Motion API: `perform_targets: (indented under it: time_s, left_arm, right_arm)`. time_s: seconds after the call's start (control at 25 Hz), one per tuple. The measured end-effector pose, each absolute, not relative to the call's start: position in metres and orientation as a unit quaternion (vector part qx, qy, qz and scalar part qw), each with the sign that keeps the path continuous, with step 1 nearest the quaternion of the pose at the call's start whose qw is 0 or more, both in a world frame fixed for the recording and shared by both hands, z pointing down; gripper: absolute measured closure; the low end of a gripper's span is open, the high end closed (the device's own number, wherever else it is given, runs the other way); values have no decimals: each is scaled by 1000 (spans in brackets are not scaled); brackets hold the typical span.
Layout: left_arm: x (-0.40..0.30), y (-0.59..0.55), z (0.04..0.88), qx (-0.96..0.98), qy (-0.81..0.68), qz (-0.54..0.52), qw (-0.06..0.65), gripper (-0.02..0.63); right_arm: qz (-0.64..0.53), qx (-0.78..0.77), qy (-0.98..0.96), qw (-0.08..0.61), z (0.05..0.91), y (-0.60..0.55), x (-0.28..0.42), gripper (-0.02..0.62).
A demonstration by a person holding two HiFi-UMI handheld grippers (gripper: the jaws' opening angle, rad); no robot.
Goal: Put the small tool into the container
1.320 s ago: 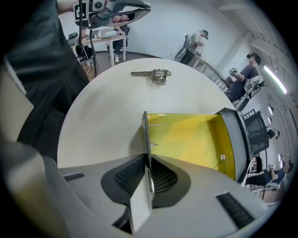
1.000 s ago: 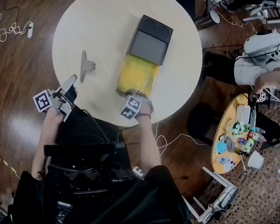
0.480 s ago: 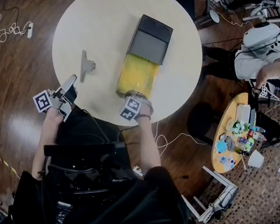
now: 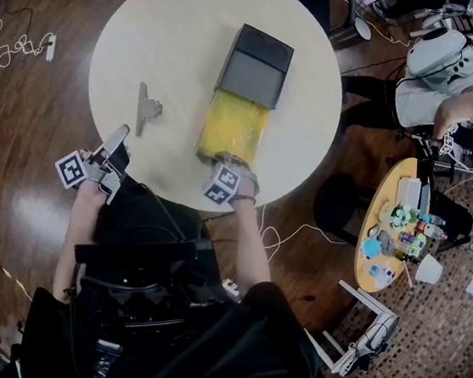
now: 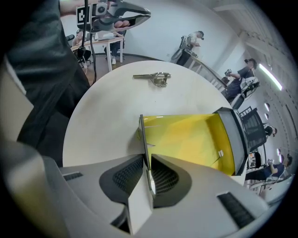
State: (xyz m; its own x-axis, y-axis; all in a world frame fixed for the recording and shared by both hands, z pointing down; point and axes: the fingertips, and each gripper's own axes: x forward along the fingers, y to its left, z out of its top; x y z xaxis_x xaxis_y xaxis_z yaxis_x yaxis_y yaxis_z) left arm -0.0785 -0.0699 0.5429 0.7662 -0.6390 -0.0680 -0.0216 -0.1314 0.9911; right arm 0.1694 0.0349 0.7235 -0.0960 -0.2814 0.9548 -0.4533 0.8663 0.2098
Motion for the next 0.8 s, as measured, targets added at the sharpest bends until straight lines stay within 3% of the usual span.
perform_targets:
  time_s: [0.28, 0.44, 0.8]
  left_arm:
    - [-77, -69, 546, 706, -229, -254, 620, 586]
    - [-80, -70, 546, 705, -228, -261, 619, 586]
    - [-87, -71, 548, 689, -229, -284, 626, 586]
  right_arm:
    - [79, 260, -735, 622, 691, 33, 172, 523]
    - [85, 288, -752, 587, 656, 17, 165, 525]
    - [197, 378, -841, 334, 597, -52, 109, 554]
